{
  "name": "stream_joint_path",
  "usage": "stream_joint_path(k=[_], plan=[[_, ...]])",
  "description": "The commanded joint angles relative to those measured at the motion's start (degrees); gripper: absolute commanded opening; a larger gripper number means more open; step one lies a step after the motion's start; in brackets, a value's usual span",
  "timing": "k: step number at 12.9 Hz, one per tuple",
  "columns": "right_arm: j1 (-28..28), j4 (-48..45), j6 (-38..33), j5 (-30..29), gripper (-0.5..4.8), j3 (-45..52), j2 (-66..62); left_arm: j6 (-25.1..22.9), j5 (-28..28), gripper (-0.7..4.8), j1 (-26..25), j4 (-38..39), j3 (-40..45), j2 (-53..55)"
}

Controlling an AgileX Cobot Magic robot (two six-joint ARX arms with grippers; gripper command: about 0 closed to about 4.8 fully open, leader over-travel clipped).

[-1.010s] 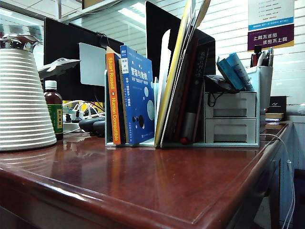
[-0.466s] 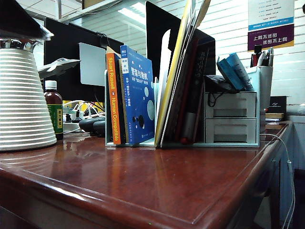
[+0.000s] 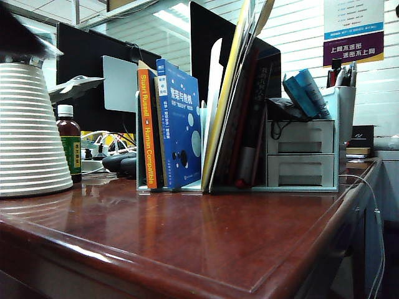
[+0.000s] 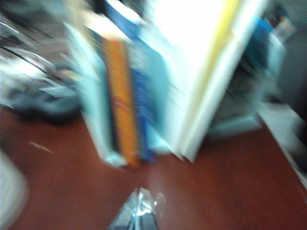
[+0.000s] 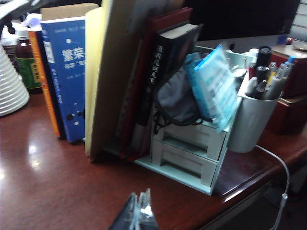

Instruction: Pick up the blue book and put it on the bookshelf.

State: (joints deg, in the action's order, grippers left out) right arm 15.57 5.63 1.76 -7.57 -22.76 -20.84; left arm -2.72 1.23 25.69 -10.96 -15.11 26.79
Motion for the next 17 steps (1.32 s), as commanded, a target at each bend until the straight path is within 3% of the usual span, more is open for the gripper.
stream_joint_path(k=[1, 3, 4, 8, 17], plan=[[0.02, -0.72, -0.2, 0.0, -0.06, -0.35, 0.09, 0.17, -0.52, -0.06, -13.62, 7.87, 5.42, -17.05], [0.04, -0.72, -0.2, 0.0, -0.06, -0.35, 0.09, 2.16, 2.54, -0.06, -19.23, 12.61, 10.21, -26.01], [0.04, -0.66, -0.2, 0.02, -0.06, -0.33, 0.04, 2.38, 2.27, -0.06, -19.61, 14.12, 12.44, -26.67], [0.04, -0.7, -0.2, -0.02, -0.06, -0.33, 0.35, 6.34, 1.6, -0.06, -19.54, 17.35, 14.73, -26.67], [0.0, -0.74, -1.66, 0.66, -0.06, -0.33, 0.42, 6.19, 1.53, 0.0, -19.54, 17.35, 14.71, -26.67]])
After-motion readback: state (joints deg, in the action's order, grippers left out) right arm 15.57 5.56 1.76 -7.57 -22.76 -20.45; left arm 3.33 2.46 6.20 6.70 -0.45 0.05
